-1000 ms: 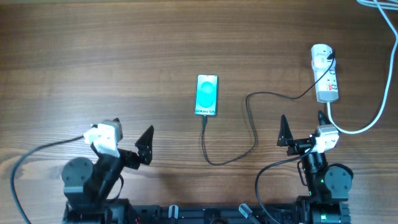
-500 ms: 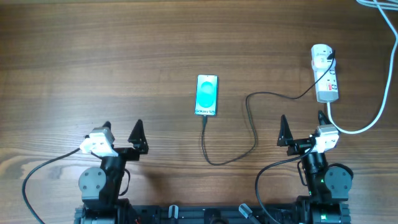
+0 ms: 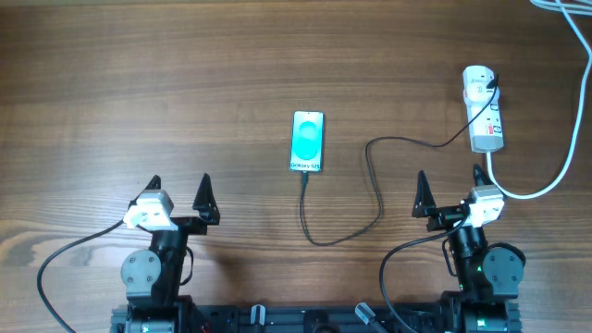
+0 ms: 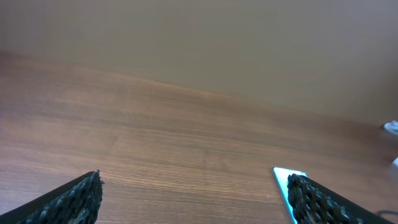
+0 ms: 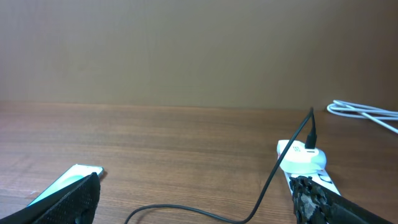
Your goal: Plug charger to phone and switch on socket
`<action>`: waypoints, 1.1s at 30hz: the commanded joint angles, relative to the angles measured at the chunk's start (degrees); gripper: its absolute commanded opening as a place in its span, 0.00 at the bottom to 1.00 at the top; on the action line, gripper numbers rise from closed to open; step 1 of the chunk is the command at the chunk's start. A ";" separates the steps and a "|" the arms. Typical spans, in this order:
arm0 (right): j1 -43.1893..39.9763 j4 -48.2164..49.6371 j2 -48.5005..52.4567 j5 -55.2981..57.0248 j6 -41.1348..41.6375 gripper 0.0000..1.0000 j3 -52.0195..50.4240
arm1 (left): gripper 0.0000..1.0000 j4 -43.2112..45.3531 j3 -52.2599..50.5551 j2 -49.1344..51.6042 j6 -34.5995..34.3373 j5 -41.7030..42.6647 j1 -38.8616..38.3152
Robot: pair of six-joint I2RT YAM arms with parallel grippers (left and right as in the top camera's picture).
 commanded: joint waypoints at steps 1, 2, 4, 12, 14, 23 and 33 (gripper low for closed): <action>0.35 0.24 -0.52 0.52 -0.72 1.00 -0.07 | 1.00 -0.17 -0.57 -0.61 7.82 -1.31 0.46; 0.35 0.24 -0.52 0.52 -0.72 1.00 -0.07 | 1.00 -0.31 -0.57 -0.61 8.87 -2.38 0.46; 0.35 0.24 -0.52 0.52 -0.72 1.00 -0.07 | 1.00 -0.37 -0.57 -0.61 9.49 -3.43 0.46; 0.35 0.24 -0.52 0.52 -0.72 1.00 -0.07 | 1.00 -0.37 -0.57 -0.61 10.38 -3.39 0.46; 0.35 0.24 -0.52 0.52 -0.72 1.00 -0.07 | 1.00 -0.39 -0.57 -0.61 10.56 -3.39 0.46; 0.35 0.24 -0.52 0.52 -0.70 1.00 -0.07 | 1.00 -0.22 -0.57 -0.61 10.49 -3.21 0.46; 0.35 0.24 -0.52 0.52 -0.72 1.00 -0.07 | 1.00 -0.22 -0.57 -0.61 10.49 -3.21 0.46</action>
